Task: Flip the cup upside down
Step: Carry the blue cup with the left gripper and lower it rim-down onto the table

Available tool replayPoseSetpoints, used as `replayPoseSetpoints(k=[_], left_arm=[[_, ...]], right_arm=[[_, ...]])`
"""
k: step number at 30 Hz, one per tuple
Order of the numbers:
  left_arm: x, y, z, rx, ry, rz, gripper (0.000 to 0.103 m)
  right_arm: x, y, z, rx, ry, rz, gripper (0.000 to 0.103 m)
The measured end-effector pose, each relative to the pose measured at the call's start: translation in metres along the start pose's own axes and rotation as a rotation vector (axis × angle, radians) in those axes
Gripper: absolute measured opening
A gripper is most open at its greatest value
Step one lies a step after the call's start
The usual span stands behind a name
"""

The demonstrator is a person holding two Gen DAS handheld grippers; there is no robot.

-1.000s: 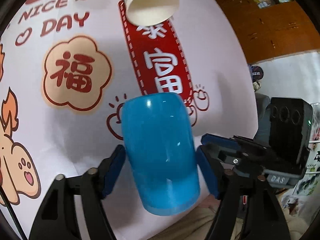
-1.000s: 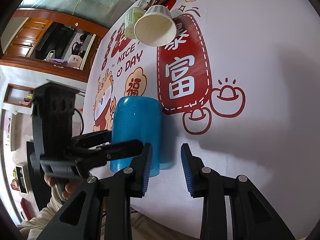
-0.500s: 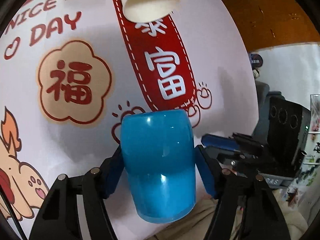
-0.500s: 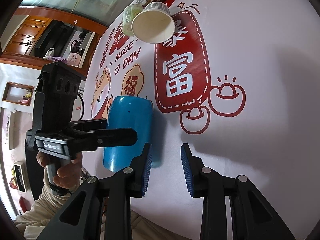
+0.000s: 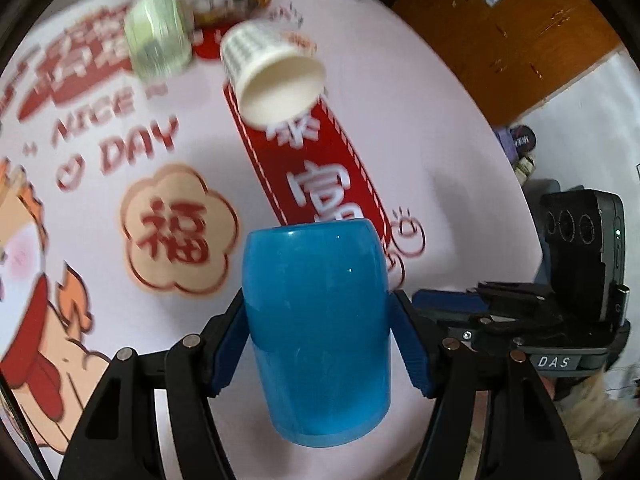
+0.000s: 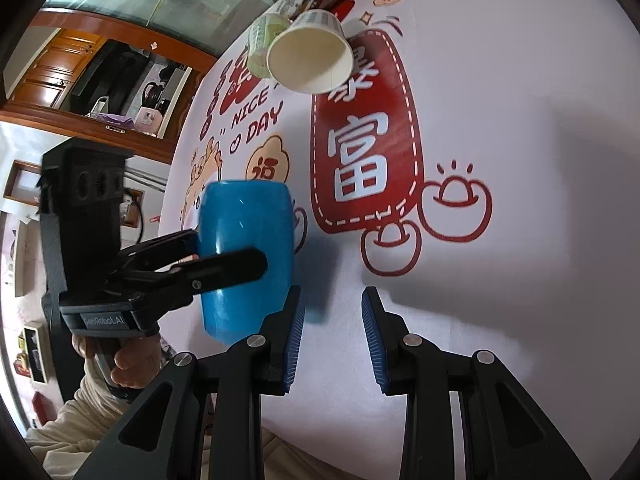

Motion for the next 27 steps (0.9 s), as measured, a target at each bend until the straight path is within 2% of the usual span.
replayPoseSetpoints(k=[3, 5, 8, 12, 18, 27], left_arm=[[0.017, -0.006, 0.002, -0.037, -0.062, 0.123, 0.066], [0.029, -0.01, 0.002, -0.074, -0.137, 0.224, 0.066], [0.041, -0.018, -0.004, -0.095, -0.218, 0.326, 0.066], [0.04, -0.026, -0.012, -0.079, -0.267, 0.432, 0.066], [0.028, -0.033, -0.024, -0.045, -0.29, 0.527, 0.066], [0.023, -0.015, -0.011, -0.117, -0.331, 0.547, 0.066]], right_arm=[[0.006, -0.003, -0.005, 0.037, 0.034, 0.042, 0.031], [0.011, -0.007, -0.01, 0.067, 0.064, 0.082, 0.031], [0.015, -0.011, -0.015, 0.1, 0.09, 0.12, 0.031], [0.014, -0.012, -0.022, 0.125, 0.101, 0.135, 0.031], [0.011, -0.013, -0.019, 0.119, 0.106, 0.141, 0.031], [0.012, -0.01, -0.016, 0.135, 0.122, 0.141, 0.031]])
Point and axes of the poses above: each gripper's, at about its wrist camera, not at the fingertips, and x roughly against the way its jaws point, z to its right, y to its underside, the point moved 7 cm from there along -x, roughly the way its jaws point, and after that the axes turned 2 degrees about z, right-handed, at the moved point
